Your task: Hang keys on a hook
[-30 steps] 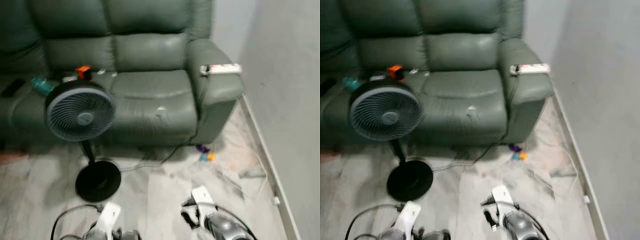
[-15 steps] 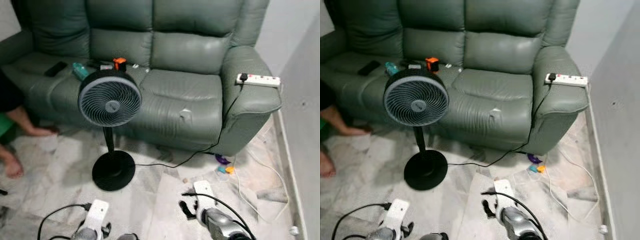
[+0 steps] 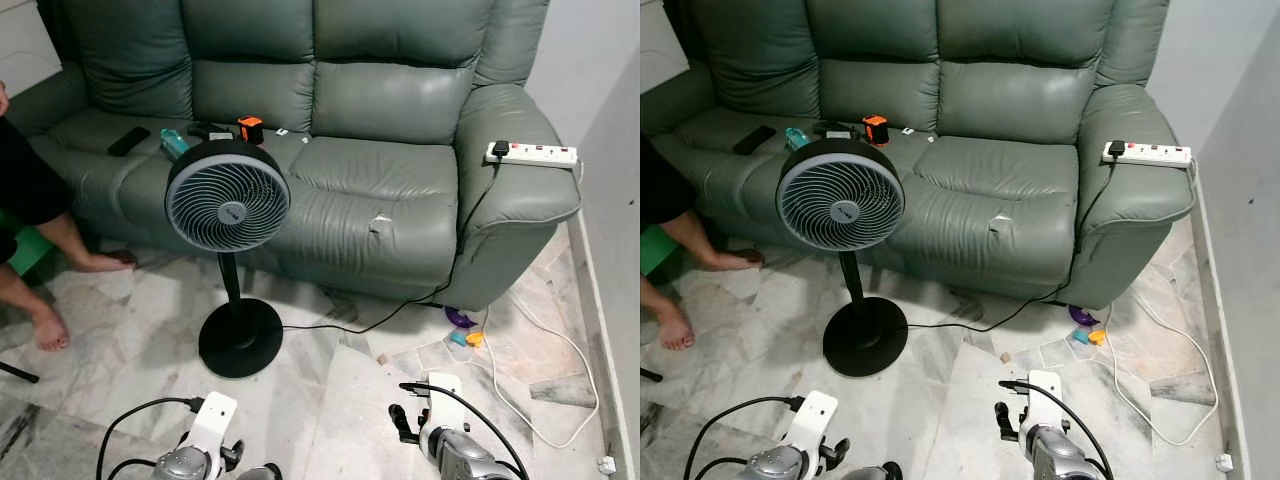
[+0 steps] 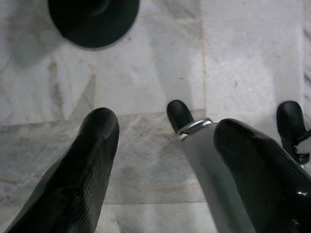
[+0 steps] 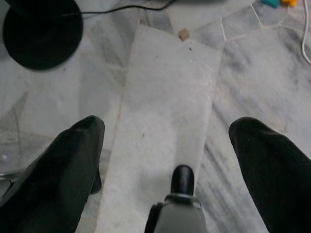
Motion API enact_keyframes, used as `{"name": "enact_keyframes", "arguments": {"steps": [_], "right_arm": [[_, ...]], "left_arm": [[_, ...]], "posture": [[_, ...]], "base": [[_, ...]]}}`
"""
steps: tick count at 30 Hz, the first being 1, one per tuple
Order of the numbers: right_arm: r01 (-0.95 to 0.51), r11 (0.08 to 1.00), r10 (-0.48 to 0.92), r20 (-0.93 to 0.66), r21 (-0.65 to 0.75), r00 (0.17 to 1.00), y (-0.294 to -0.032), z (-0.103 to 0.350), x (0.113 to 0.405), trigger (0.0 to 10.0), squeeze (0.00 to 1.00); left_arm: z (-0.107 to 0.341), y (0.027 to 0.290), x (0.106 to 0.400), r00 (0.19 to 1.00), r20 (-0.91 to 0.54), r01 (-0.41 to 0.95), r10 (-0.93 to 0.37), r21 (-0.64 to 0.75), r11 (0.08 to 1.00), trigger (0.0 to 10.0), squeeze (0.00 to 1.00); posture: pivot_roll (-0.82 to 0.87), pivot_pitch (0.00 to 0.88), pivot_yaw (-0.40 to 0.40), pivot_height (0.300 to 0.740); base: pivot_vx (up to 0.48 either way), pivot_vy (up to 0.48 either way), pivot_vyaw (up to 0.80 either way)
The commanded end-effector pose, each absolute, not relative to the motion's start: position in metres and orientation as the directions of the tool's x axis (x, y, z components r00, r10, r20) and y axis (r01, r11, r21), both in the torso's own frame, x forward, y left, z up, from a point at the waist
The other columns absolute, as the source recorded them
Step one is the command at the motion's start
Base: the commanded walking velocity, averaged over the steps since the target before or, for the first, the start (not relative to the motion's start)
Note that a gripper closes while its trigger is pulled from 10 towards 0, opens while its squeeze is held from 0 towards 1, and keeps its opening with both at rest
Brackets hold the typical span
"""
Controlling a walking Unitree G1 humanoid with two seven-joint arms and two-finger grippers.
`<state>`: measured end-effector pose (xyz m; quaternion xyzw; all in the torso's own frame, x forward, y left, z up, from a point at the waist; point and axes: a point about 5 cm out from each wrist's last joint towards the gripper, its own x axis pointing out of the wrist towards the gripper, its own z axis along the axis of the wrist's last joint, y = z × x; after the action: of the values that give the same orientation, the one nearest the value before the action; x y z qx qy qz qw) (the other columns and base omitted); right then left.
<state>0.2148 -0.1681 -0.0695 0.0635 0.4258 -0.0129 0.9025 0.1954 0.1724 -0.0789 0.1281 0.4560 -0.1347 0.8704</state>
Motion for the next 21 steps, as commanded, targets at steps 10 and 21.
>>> {"name": "enact_keyframes", "arguments": {"steps": [10,21], "right_arm": [[0.092,0.992,0.011,-0.798,0.082,0.603,-0.175,-0.077,0.201,10.0,0.00],[-0.040,0.998,0.054,-0.817,0.038,0.574,-0.169,-0.079,0.199,10.0,0.00]], "left_arm": [[-0.086,0.157,0.185,0.506,-0.854,0.433,-0.123,0.128,0.892,10.0,0.00],[-0.084,0.155,0.189,0.512,-0.852,0.394,-0.107,0.122,0.911,10.0,0.00]], "posture": [[-0.01,0.105,0.087,0.740],[0.02,0.107,0.043,0.740]], "base": [[0.000,0.000,0.00],[0.000,0.000,0.00]]}}
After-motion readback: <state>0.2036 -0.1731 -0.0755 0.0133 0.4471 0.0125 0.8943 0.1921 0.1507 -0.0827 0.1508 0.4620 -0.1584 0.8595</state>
